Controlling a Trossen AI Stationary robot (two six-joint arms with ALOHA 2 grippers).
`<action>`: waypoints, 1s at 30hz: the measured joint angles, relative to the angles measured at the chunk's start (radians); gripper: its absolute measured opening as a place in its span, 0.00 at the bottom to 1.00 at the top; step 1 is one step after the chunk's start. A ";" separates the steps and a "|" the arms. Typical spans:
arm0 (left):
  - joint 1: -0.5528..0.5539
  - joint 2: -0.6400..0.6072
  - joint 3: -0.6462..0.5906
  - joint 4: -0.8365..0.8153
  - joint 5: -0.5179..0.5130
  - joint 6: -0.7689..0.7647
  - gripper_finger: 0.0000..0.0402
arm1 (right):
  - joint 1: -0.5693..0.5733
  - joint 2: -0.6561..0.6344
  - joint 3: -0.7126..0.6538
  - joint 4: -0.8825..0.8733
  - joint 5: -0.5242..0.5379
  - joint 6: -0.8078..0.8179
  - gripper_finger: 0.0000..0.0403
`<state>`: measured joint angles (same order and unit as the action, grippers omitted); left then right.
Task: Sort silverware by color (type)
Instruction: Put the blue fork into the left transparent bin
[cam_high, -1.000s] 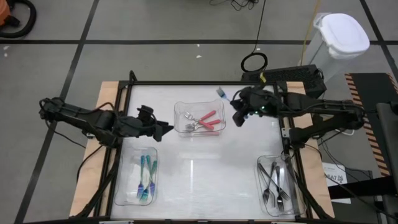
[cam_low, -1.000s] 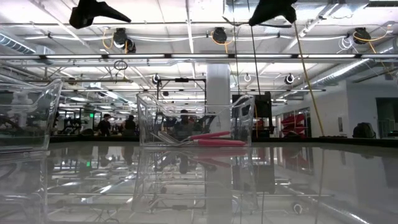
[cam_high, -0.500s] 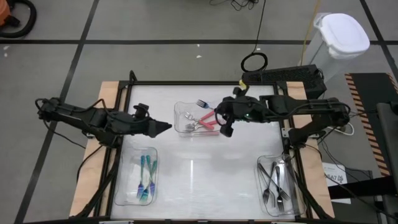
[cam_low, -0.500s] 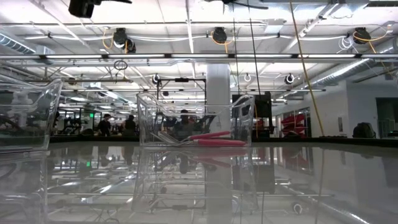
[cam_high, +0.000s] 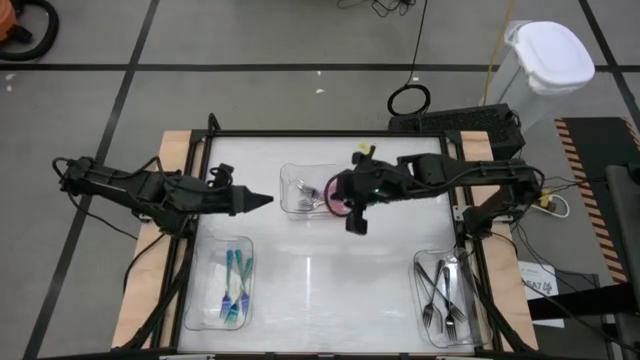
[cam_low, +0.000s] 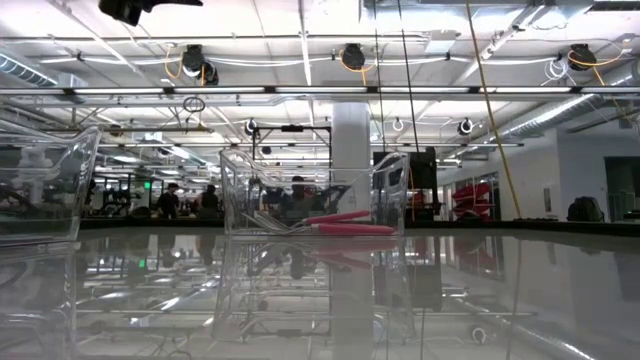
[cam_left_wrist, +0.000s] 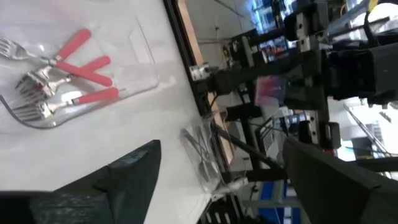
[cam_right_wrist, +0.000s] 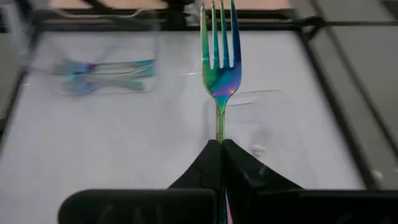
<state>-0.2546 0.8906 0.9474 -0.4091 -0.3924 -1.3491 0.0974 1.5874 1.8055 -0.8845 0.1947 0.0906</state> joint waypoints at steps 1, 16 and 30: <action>0.000 0.000 0.000 0.001 0.009 0.000 0.84 | 0.006 0.009 0.004 0.001 -0.019 0.001 0.00; 0.000 0.001 0.000 -0.192 0.222 -0.008 0.82 | 0.093 0.172 0.007 0.082 -0.165 0.002 0.00; 0.036 0.135 0.000 -0.158 0.563 -0.002 0.82 | 0.134 0.245 0.007 0.131 -0.172 -0.006 0.00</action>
<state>-0.2183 1.0251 0.9474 -0.5670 0.1708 -1.3508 0.2310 1.8324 1.8130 -0.7530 0.0223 0.0845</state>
